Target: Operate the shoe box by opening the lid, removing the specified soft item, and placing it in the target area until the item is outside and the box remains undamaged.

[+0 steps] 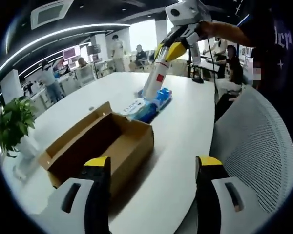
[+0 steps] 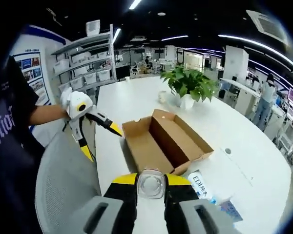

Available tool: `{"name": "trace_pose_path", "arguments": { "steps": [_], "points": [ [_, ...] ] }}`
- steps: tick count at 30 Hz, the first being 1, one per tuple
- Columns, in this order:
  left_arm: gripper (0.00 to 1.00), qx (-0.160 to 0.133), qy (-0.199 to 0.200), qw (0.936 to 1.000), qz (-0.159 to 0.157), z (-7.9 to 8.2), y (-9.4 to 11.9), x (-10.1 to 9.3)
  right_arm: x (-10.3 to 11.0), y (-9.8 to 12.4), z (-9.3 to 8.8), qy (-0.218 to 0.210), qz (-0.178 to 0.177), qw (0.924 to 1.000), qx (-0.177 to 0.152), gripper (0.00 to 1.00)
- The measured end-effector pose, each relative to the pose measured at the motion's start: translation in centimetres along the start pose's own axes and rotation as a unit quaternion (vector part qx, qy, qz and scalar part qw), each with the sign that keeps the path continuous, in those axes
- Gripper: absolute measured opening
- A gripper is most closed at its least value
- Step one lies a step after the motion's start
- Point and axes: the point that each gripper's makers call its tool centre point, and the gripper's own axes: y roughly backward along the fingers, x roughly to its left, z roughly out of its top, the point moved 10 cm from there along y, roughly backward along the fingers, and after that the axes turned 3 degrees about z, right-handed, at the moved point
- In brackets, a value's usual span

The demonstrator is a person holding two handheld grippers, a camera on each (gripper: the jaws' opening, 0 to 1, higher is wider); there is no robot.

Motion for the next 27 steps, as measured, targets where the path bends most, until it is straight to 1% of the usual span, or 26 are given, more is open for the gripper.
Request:
{"name": "trace_pose_path", "arguments": {
  "steps": [2,5,7,10,14,16,20,21,22,24,27],
  "points": [
    [0.73,0.000,0.009,0.9999,0.008,-0.3,0.5,0.1,-0.5,0.3,0.4,0.034,-0.006,0.9992,0.021,0.15],
    [0.74,0.002,0.014,0.9997,0.022,-0.7,1.2,0.4,-0.9,0.3,0.9,0.043,0.000,0.9988,0.024,0.15],
    [0.75,0.001,0.020,0.9994,0.027,-0.8,1.4,0.5,-1.2,0.4,1.2,0.065,0.000,0.9973,0.035,0.15],
    [0.77,0.000,0.026,0.9991,0.035,-1.0,1.8,0.6,-1.8,0.4,1.5,0.086,0.002,0.9950,0.051,0.15],
    [0.79,-0.005,0.034,0.9985,0.043,-1.2,2.2,0.5,-2.8,0.4,1.9,0.103,-0.001,0.9926,0.064,0.15],
    [0.79,-0.005,0.036,0.9983,0.046,-1.2,2.4,0.5,-3.3,0.4,2.1,0.118,-0.004,0.9904,0.073,0.15],
    [0.81,-0.006,0.044,0.9976,0.053,-1.5,2.7,0.5,-4.4,0.3,2.5,0.136,0.003,0.9869,0.086,0.15],
    [0.80,-0.006,0.048,0.9977,0.046,-1.6,2.7,0.4,-4.7,0.3,2.6,0.156,0.006,0.9834,0.092,0.15],
    [0.81,-0.005,0.048,0.9975,0.052,-1.6,2.7,0.5,-4.9,0.2,2.7,0.165,0.007,0.9818,0.093,0.15],
    [0.81,-0.004,0.050,0.9974,0.052,-1.7,2.8,0.5,-5.5,0.0,2.8,0.163,0.007,0.9820,0.096,0.15],
    [0.82,-0.005,0.053,0.9971,0.055,-1.8,2.9,0.5,-6.7,-0.4,3.0,0.176,0.004,0.9790,0.103,0.15]
  ]
}}
